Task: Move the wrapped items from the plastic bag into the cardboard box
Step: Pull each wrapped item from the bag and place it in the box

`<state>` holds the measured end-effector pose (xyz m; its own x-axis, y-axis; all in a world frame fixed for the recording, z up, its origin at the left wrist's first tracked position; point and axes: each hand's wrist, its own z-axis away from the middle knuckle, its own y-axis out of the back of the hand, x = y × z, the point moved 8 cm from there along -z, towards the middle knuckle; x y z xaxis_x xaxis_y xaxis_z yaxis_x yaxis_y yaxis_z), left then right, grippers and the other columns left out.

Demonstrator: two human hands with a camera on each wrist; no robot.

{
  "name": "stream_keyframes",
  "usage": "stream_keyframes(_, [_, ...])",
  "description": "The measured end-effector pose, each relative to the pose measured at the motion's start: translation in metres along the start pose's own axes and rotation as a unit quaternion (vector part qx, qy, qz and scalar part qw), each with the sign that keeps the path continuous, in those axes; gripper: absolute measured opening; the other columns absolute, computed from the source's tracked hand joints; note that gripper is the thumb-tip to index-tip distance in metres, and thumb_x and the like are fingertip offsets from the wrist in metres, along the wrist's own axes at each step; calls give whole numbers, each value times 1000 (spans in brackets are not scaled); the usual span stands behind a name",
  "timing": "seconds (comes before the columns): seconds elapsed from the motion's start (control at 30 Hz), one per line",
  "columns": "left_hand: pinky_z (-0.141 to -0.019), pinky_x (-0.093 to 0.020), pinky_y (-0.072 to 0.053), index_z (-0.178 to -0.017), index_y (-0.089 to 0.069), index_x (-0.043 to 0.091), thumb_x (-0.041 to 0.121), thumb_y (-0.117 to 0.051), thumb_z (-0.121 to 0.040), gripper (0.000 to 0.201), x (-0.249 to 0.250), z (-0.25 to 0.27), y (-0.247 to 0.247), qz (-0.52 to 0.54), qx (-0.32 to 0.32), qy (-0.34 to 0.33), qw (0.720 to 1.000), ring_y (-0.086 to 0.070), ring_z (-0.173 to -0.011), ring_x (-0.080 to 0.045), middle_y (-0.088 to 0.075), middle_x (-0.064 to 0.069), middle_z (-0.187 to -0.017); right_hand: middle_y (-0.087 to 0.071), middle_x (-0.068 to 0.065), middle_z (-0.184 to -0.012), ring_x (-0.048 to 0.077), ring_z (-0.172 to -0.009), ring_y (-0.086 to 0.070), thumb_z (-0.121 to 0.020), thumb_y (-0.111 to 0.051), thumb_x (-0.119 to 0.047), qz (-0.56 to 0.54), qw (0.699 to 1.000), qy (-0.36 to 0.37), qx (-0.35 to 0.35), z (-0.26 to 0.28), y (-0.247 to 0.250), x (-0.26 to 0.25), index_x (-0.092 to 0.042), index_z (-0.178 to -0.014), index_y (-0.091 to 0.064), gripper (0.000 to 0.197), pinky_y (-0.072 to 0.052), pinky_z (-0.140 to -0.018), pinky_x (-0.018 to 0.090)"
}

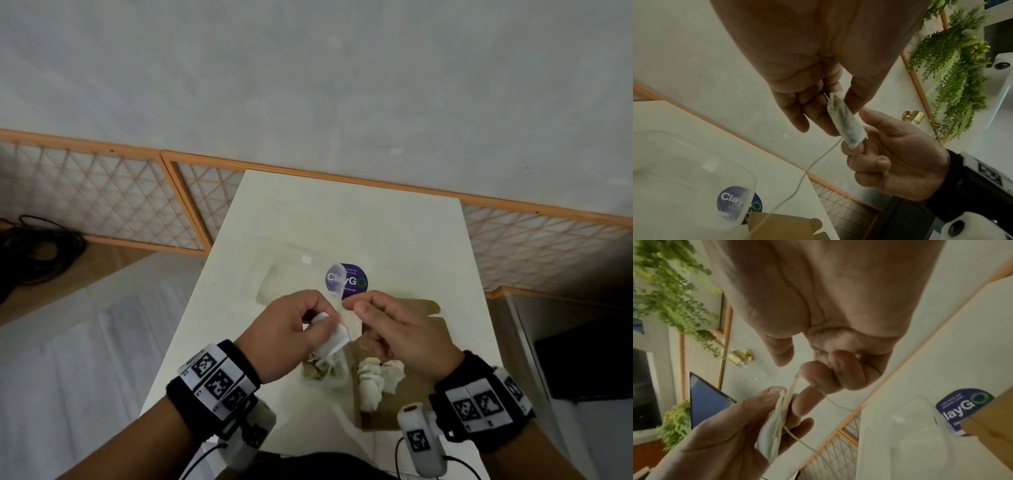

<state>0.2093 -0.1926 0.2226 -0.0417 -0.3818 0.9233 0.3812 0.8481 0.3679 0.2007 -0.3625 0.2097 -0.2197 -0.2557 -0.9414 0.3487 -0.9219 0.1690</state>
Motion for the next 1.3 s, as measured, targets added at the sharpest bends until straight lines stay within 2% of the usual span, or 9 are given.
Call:
stream_keyframes(0.23, [-74,-30,-56,-88,-70,22,15,-67,-97,12,-5,5,1,26,5,12,1000,-67,-76,-11,-74,-2,-87,-57,-6,-64,1,-55,-48,-103,-60,-16,10,999,-13,-29,-1,0,5,4,-102,-64,20,-39,-53,11])
stream_keyframes(0.4, [-86,-32,-58,-92,-73,23,16,-69,-95,8,-3,9,0,7,-20,-12,1000,-69,-101,-8,-72,8,-107,-61,19,-75,11,-64,-49,-102,-64,-22,114,992,54,-17,-2,-2,-14,-9,-92,-66,17,-42,-61,25])
stream_keyframes(0.47, [-84,-31,-56,-92,-74,27,18,-72,-94,9,4,11,0,-11,-15,-44,999,-66,-110,-10,-65,14,-121,-62,15,-74,10,-61,-47,-102,-62,-24,165,983,73,-25,1,-9,-22,-15,-89,-66,16,-39,-59,26])
stream_keyframes(0.67, [-89,-43,-55,-100,-73,26,22,-67,-98,7,10,7,2,-13,5,-88,996,-69,-100,-21,-71,8,-105,-55,-7,-67,3,-61,-46,-105,-55,-20,214,972,96,-14,3,-10,-33,-23,-84,-62,22,-38,-58,22])
stream_keyframes(0.83, [-80,-24,-51,-99,-75,21,15,-69,-97,8,17,7,3,3,4,-109,994,-69,-98,-13,-73,11,-115,-57,-1,-68,8,-63,-48,-105,-57,-23,191,976,101,-36,8,-8,-41,-22,-86,-65,21,-41,-60,32])
stream_keyframes(0.97, [-70,-49,-53,-101,-72,32,39,-66,-96,10,13,5,0,8,-3,-74,997,-58,-71,-36,-73,-14,-93,-63,14,-77,24,-65,-51,-105,-55,-22,195,974,94,-59,14,-6,-50,-25,-89,-67,20,-44,-63,39])
stream_keyframes(1.1, [-77,-40,-57,-97,-70,26,23,-73,-95,4,14,5,1,21,18,-64,998,-66,-75,-18,-72,1,-84,-67,4,-72,19,-61,-54,-101,-58,-17,230,968,75,-65,19,-3,-53,-24,-97,-69,13,-45,-60,30])
stream_keyframes(1.2, [-80,-27,-56,-117,-64,25,17,-73,-95,25,12,5,-2,42,14,-58,997,-67,-79,-9,-73,8,-89,-68,-4,-75,9,-66,-59,-99,-62,-23,300,948,97,-44,23,2,-65,-24,-93,-66,8,-49,-64,26])
stream_keyframes(1.3, [-81,-33,-58,-111,-72,26,20,-73,-96,17,10,4,-4,22,8,-47,999,-69,-82,-11,-74,8,-91,-67,-11,-81,9,-78,-62,-100,-61,-28,355,927,122,-26,25,6,-80,-27,-93,-66,8,-51,-68,24])
